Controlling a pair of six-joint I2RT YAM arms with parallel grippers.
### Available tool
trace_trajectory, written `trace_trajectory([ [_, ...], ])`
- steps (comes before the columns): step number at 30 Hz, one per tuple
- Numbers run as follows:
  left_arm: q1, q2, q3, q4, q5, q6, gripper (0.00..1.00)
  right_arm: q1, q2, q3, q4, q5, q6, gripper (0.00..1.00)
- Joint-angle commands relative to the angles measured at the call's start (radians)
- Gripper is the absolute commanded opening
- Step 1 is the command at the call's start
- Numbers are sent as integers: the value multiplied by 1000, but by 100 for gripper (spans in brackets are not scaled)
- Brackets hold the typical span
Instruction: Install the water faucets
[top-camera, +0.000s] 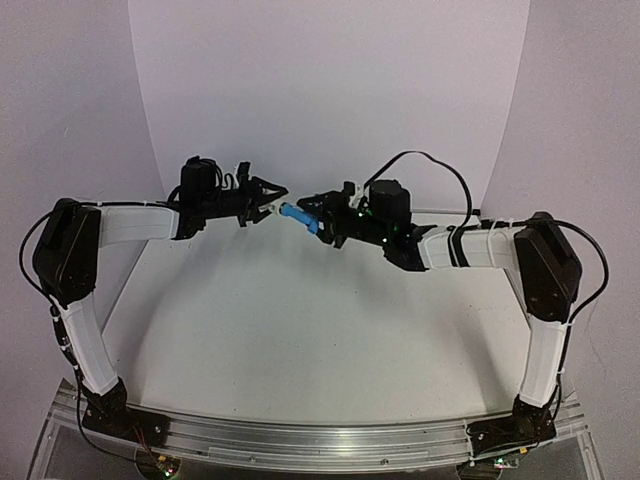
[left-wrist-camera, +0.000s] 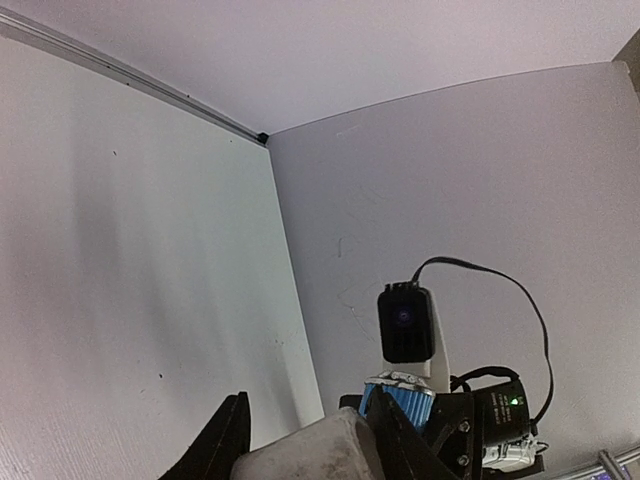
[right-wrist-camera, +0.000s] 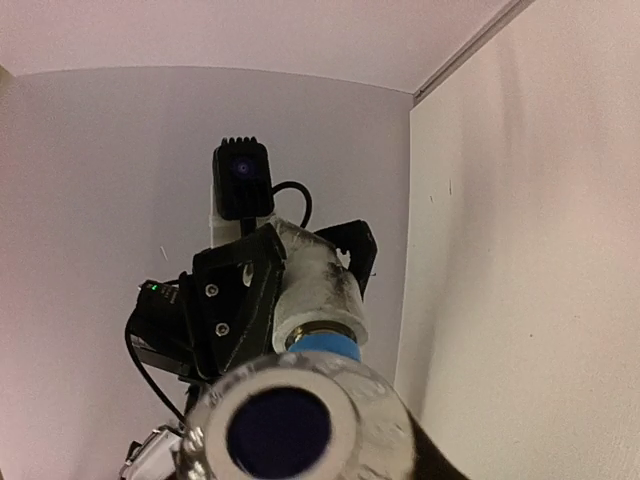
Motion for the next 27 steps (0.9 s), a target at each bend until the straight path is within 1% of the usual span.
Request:
trace_trajectory([
  [1,42,-36,27,52,-61,-10,0,-46,-130,-87,104,70,41,62],
  [3,42,-43,21,52,-61,-8,0,-50,-178,-102,18,83,-219,75],
  [4,42,-46,20,52,-61,-7,0,-50,-213,-106,-24,99,-359,79],
  [6,42,-49,17,52,-60,-6,0,-48,-262,-116,-96,123,-641,90],
  [8,42,-49,16,52,-57,-6,0,-42,-294,-117,-135,89,-938,97],
  [10,42,-49,14,52,-53,-10,0,-23,-307,-84,-238,42,-1229,98],
  [12,42,-53,11,52,-49,-11,0,27,-312,-56,-351,75,-1525,98],
  [13,42,-57,9,52,-50,-11,0,61,-314,-43,-398,105,-1714,98],
  [15,42,-65,2,52,-53,-12,0,139,-307,-43,-447,236,-2019,98],
  [16,42,-69,-1,52,-56,-13,0,162,-298,-42,-451,289,-2158,98],
  [17,42,-70,-4,52,-56,-14,0,174,-284,-36,-453,326,-2261,98],
  [19,42,-73,-8,52,-56,-17,0,182,-252,-7,-452,385,-2407,98],
  [21,42,-76,-13,52,-56,-19,0,185,-206,30,-422,443,-2515,98],
  [24,42,-82,-19,52,-60,-20,0,186,-130,80,-327,536,-2600,98],
  [27,42,-82,-18,52,-59,-21,0,186,-24,138,-189,629,-2641,98],
])
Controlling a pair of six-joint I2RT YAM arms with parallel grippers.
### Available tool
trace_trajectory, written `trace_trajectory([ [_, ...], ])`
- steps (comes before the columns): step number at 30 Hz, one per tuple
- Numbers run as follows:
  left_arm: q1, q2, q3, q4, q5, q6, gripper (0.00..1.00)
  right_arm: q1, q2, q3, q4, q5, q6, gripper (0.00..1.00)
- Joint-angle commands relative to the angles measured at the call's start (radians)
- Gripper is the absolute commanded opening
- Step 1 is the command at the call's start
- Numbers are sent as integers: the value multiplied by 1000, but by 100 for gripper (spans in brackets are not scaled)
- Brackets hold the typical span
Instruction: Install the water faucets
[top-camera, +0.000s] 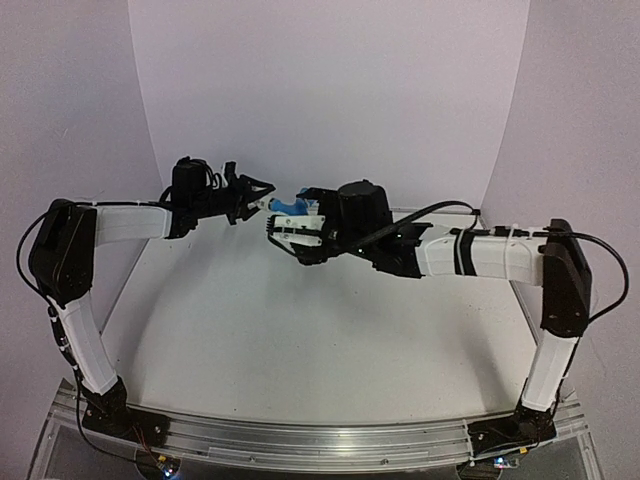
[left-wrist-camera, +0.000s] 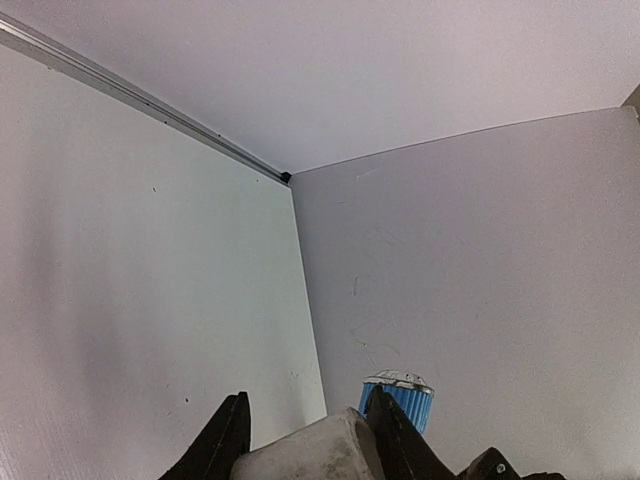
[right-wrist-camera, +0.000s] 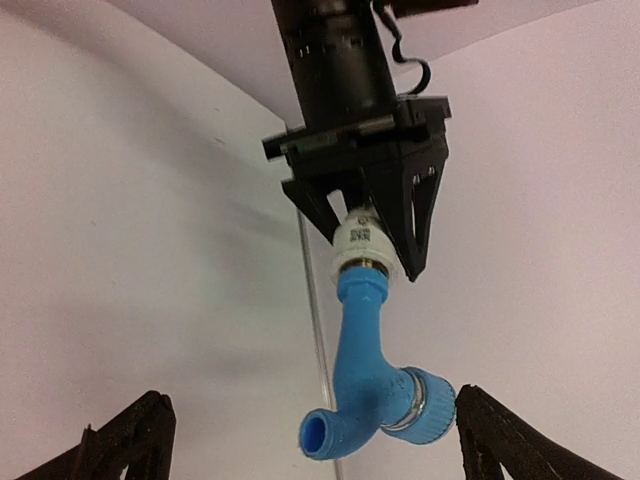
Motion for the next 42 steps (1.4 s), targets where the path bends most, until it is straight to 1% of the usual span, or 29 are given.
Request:
trace_trajectory([
  [1,-2,-71,4,60,0,-12,0,-13,148,126,233,233,-230,98],
  [3,-2,-70,6,60,1,-13,0,-13,207,161,294,275,-262,97],
  [4,-2,-71,6,60,1,-12,0,-13,228,171,337,289,-262,94],
  [5,-2,-71,6,60,1,-12,0,-13,242,180,362,299,-249,90],
  [8,-2,-71,5,59,2,-11,0,-13,261,210,361,327,-172,77],
  [9,-2,-71,5,59,2,-11,0,-13,262,214,360,334,-141,71],
  [11,-1,-70,6,58,1,-9,0,-11,252,217,338,343,-59,46],
  [12,-1,-67,9,58,2,-9,0,-11,244,223,299,344,40,35],
  [14,-1,-60,15,58,7,-8,0,-11,227,248,191,324,219,19],
  [16,-2,-53,22,58,10,-8,0,-11,210,297,39,274,447,11],
  [18,-1,-48,28,58,9,-6,0,-15,195,347,-103,147,728,7],
  [19,-1,-44,33,58,10,-5,0,-26,184,357,-146,55,855,3],
  [20,0,-41,37,58,10,-5,0,-44,164,357,-157,-55,1053,0],
  [22,0,-37,42,57,13,-5,0,-110,139,340,-124,-307,1431,0],
  [23,0,-35,43,57,13,-5,0,-149,140,322,-44,-438,1634,0],
  [25,0,-32,43,56,10,-5,0,-202,162,273,192,-620,2131,0],
  [26,0,-31,43,57,10,-6,0,-219,175,249,346,-682,2305,0],
  [27,0,-31,44,56,10,-6,0,-226,198,228,475,-710,2516,0],
  [29,0,-31,43,55,11,-7,0,-227,242,217,714,-712,2801,0],
  [30,0,-32,43,55,10,-7,0,-227,262,224,810,-708,2900,0],
  [31,0,-34,43,55,9,-8,0,-226,273,230,874,-706,2954,0],
  [32,0,-37,42,55,8,-8,0,-228,268,225,891,-708,2959,5],
  [33,-1,-39,41,55,7,-8,0,-232,258,213,896,-709,2947,11],
  [35,0,-43,39,55,6,-8,0,-241,202,148,845,-702,2824,34],
  [36,0,-46,38,54,6,-8,0,-244,158,97,783,-695,2750,48],
  [37,0,-48,37,54,6,-7,0,-246,129,66,715,-680,2648,58],
  [39,0,-56,35,51,7,-3,0,-246,28,-24,561,-623,2410,71],
  [41,0,-62,31,47,3,1,0,-242,-69,-91,383,-549,2185,82],
  [42,0,-63,29,46,2,2,0,-240,-113,-123,334,-513,2084,86],
])
